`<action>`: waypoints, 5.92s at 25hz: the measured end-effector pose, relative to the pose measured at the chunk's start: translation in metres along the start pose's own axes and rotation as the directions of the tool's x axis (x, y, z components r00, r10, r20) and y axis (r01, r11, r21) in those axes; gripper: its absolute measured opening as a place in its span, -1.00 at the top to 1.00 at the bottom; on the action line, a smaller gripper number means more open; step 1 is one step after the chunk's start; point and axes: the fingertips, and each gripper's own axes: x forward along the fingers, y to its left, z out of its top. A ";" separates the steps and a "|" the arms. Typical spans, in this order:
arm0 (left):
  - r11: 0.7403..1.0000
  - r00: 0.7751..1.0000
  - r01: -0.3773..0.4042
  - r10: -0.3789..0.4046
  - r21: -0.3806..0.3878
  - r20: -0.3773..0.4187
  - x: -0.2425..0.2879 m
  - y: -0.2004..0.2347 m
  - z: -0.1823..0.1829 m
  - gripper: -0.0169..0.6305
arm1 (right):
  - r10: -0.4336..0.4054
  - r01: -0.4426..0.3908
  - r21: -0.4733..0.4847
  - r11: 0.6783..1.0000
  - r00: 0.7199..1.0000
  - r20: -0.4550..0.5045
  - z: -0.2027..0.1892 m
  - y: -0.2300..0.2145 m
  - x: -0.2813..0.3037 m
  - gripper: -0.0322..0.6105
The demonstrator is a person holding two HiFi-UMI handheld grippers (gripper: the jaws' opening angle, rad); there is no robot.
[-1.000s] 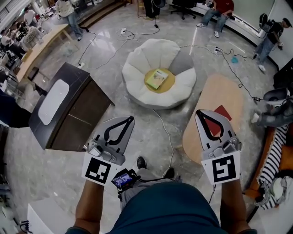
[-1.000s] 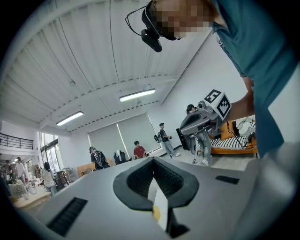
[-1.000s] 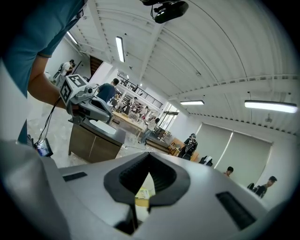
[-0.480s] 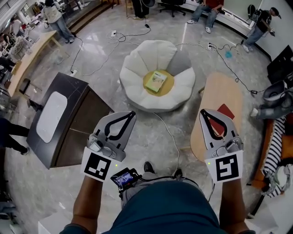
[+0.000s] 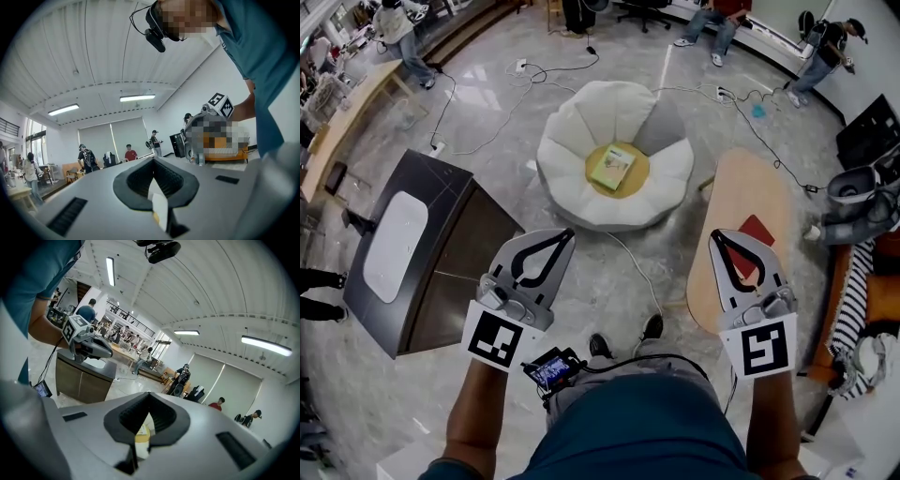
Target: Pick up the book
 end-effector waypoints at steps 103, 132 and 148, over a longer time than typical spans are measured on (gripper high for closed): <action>0.985 0.984 0.154 -0.160 -0.073 -0.083 0.444 0.261 -0.120 0.93 | 0.065 -0.048 0.208 0.977 0.995 -0.073 -0.166 -0.272 0.416 0.86; 0.909 0.929 -0.115 -0.044 -0.401 -0.367 0.563 0.285 -0.367 0.93 | 0.381 -0.284 0.361 0.888 0.894 -0.235 -0.379 -0.240 0.591 0.86; 0.842 0.841 -0.178 -0.138 -0.509 -0.523 0.570 0.233 -0.534 0.93 | 0.459 -0.258 0.474 0.842 0.805 -0.376 -0.505 -0.170 0.648 0.86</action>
